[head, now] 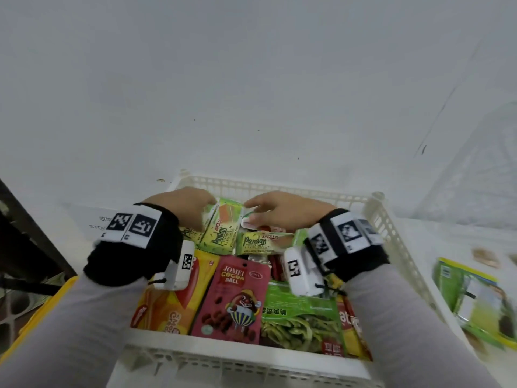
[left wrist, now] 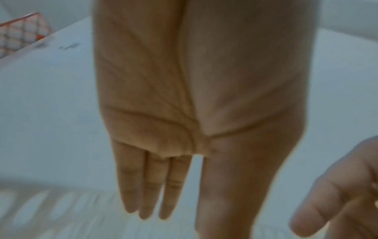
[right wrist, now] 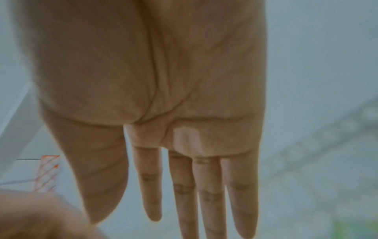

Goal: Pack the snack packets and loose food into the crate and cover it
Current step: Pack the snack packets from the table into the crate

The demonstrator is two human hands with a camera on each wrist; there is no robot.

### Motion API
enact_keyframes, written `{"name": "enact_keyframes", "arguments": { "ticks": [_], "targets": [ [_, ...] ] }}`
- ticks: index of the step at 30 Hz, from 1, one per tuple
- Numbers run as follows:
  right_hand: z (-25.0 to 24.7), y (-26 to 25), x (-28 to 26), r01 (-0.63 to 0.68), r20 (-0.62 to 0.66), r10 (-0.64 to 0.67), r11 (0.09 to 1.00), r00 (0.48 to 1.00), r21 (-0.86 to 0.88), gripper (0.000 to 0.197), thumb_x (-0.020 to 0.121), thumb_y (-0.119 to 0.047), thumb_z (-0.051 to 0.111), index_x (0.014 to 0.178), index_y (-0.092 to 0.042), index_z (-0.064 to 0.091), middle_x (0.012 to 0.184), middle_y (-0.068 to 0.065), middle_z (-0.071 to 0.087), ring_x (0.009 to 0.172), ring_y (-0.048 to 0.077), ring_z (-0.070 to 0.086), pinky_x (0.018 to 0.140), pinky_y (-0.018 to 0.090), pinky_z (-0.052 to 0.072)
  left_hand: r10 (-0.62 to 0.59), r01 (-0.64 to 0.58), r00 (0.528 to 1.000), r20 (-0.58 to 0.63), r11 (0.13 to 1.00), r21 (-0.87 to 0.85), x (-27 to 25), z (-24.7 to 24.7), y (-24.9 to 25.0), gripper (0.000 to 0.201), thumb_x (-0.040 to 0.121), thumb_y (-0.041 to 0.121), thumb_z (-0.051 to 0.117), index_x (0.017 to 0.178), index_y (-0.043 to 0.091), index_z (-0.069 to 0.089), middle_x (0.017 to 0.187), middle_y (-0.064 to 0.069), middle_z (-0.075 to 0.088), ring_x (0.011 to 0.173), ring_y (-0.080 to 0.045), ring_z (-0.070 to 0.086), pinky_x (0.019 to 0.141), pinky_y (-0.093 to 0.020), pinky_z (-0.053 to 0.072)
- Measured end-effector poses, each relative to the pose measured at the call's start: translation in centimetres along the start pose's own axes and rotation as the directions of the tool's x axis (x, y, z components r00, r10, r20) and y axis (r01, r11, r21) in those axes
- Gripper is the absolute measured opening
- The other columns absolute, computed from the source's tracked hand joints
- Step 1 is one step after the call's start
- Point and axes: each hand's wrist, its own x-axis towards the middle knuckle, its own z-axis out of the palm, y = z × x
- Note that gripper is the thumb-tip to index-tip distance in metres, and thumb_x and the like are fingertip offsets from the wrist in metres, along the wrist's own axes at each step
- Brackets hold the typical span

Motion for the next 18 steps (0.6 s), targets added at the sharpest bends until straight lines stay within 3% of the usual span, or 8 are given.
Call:
{"name": "enact_keyframes", "arguments": {
  "ticks": [2, 6, 10, 14, 16, 18],
  "targets": [
    [-1.9, 2.1, -1.7, -0.086, -0.068, 0.085, 0.996, 0.994, -0.017, 0.049, 0.096, -0.034, 0.050, 0.141, -0.019, 0.040, 0.139, 0.005, 0.050, 0.121, 0.018, 0.052, 0.101, 0.031, 0.038, 0.116, -0.124, 0.989, -0.095, 0.989, -0.082, -0.6, -1.2, 1.5, 0.056, 0.087, 0.027, 0.063, 0.138, 0.021, 0.042, 0.143, 0.002, 0.044, 0.127, -0.015, 0.042, 0.101, -0.029, 0.034],
    [-3.7, 6.1, -3.8, -0.299, -0.209, 0.277, 0.951, 0.938, -0.082, 0.049, 0.093, -0.031, 0.055, 0.138, -0.015, 0.045, 0.140, 0.005, 0.048, 0.124, 0.019, 0.048, 0.098, 0.027, 0.035, 0.205, -0.317, 0.919, -0.336, 0.892, -0.323, -0.8, -2.1, 6.2, 0.036, 0.091, 0.030, 0.057, 0.125, 0.019, 0.055, 0.123, -0.002, 0.057, 0.099, -0.009, 0.053, 0.081, -0.021, 0.038],
    [-3.2, 9.2, -4.2, -0.510, -0.261, 0.466, 0.849, 0.846, -0.139, 0.045, 0.089, -0.032, 0.062, 0.125, -0.007, 0.057, 0.132, 0.008, 0.056, 0.118, 0.023, 0.053, 0.090, 0.027, 0.040, 0.240, -0.315, 0.949, -0.206, 0.773, -0.551, 0.8, 0.1, 11.3, 0.030, 0.091, 0.029, 0.058, 0.119, 0.019, 0.056, 0.107, -0.002, 0.062, 0.089, -0.015, 0.061, 0.069, -0.024, 0.047],
    [-2.4, 11.1, -3.7, -0.591, -0.255, 0.548, 0.795, 0.796, -0.136, 0.048, 0.083, -0.031, 0.069, 0.121, -0.005, 0.056, 0.125, 0.009, 0.058, 0.112, 0.025, 0.057, 0.086, 0.030, 0.045, 0.266, -0.224, 0.963, -0.036, 0.723, -0.654, 2.2, 2.8, 13.3, 0.040, 0.089, 0.021, 0.063, 0.126, 0.013, 0.050, 0.094, -0.004, 0.057, 0.080, -0.019, 0.059, 0.077, -0.032, 0.049],
    [-2.2, 11.6, -3.2, -0.596, -0.274, 0.548, 0.790, 0.791, -0.142, 0.045, 0.081, -0.030, 0.070, 0.117, -0.006, 0.058, 0.118, 0.009, 0.061, 0.107, 0.025, 0.058, 0.088, 0.032, 0.048, 0.261, -0.213, 0.965, -0.036, 0.691, -0.691, 2.6, 3.6, 13.2, 0.044, 0.085, 0.015, 0.067, 0.126, 0.012, 0.050, 0.088, -0.001, 0.054, 0.083, -0.020, 0.059, 0.076, -0.030, 0.048],
    [-2.0, 11.5, -2.7, -0.592, -0.293, 0.540, 0.795, 0.789, -0.130, 0.038, 0.083, -0.028, 0.069, 0.110, -0.003, 0.060, 0.110, 0.010, 0.065, 0.101, 0.026, 0.061, 0.083, 0.031, 0.050, 0.233, -0.200, 0.970, -0.064, 0.628, -0.752, 2.8, 4.1, 13.1, 0.043, 0.081, 0.007, 0.070, 0.121, 0.010, 0.054, 0.081, -0.003, 0.052, 0.074, -0.020, 0.055, 0.070, -0.029, 0.047]
  ]
}}
